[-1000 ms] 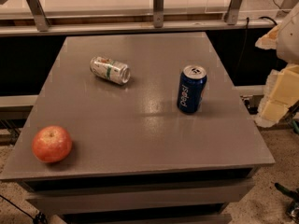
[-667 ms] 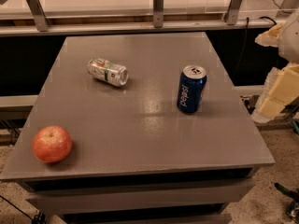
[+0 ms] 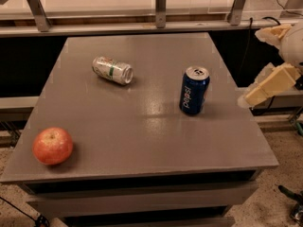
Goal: Knock pepsi can over
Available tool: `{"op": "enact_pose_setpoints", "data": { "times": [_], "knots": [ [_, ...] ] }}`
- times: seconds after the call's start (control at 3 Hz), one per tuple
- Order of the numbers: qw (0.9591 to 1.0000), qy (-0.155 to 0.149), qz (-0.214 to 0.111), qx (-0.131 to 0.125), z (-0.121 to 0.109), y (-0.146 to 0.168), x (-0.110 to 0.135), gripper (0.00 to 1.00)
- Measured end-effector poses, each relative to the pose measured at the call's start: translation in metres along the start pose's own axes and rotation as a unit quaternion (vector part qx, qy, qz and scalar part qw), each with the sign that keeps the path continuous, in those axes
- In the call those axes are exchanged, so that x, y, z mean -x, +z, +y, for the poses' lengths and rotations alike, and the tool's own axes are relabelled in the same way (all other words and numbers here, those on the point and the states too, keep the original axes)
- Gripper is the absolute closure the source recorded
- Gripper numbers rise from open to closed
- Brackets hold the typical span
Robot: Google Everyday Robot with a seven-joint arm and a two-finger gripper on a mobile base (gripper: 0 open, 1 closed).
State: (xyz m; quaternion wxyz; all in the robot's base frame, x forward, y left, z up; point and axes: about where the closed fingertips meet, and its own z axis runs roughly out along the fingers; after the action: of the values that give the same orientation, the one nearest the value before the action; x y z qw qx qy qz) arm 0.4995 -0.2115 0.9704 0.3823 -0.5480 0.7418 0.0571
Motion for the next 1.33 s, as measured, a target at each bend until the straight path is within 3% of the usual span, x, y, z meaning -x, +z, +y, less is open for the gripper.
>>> {"op": "enact_pose_setpoints", "data": {
  "times": [0.33,0.67,1.0,1.33],
  "knots": [
    [0.9965,0.013,-0.082,0.007,-0.012,0.022,0.01,0.0],
    [0.9892,0.018,-0.138,0.046,-0.008,0.047,0.019,0.0],
    [0.9815,0.016,-0.175,0.075,0.003,0.065,0.023,0.0],
    [0.9725,0.011,-0.215,0.088,0.012,0.083,0.027,0.0]
  ]
}}
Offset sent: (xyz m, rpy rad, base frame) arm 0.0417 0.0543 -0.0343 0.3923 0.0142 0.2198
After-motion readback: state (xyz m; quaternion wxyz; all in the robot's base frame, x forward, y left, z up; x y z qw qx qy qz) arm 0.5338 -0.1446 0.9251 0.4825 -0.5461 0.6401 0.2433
